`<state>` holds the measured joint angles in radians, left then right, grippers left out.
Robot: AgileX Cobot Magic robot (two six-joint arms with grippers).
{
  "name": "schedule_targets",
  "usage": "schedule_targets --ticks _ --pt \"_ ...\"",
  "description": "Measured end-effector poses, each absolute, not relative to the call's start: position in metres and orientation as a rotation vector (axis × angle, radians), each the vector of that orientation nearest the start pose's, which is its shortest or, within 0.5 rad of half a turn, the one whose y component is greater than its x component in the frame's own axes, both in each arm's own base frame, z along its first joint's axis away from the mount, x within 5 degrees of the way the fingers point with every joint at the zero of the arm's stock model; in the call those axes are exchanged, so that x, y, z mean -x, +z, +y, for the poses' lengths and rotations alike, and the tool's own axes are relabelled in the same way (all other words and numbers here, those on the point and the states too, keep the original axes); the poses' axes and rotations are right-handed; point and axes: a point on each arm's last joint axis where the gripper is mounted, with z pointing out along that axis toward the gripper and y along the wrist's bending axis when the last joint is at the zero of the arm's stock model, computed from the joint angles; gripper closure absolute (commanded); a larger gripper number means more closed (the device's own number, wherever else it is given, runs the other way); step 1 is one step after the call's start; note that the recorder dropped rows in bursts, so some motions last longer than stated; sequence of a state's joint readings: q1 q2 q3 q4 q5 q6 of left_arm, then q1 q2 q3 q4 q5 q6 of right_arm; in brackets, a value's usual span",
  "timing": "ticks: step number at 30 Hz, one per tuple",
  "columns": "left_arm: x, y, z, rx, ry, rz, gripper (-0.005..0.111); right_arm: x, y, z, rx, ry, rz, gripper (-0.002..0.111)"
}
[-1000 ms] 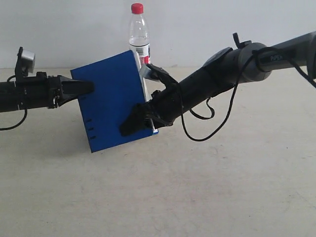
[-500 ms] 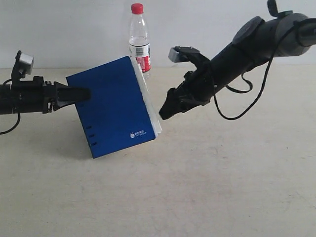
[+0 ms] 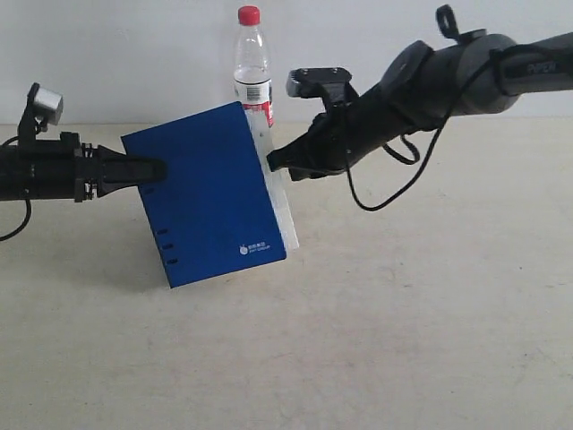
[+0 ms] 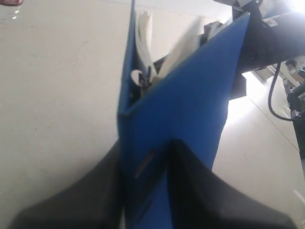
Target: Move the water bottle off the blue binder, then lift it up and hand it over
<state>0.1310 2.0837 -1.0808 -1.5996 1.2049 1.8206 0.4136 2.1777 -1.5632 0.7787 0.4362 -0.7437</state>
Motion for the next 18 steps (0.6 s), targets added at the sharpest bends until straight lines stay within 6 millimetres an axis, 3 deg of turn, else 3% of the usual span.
schedule_targets --ticks 8,14,18 --pt "-0.371 0.143 -0.037 -0.565 -1.236 1.961 0.102 -0.419 0.15 0.261 0.63 0.443 2.214 0.109" --pt "-0.371 0.142 -0.034 -0.558 -1.232 1.964 0.102 -0.416 0.148 0.272 0.682 0.394 2.158 0.109" --pt "-0.371 0.142 -0.034 -0.558 -1.232 1.964 0.102 -0.417 0.147 0.271 0.6 0.418 2.176 0.109"
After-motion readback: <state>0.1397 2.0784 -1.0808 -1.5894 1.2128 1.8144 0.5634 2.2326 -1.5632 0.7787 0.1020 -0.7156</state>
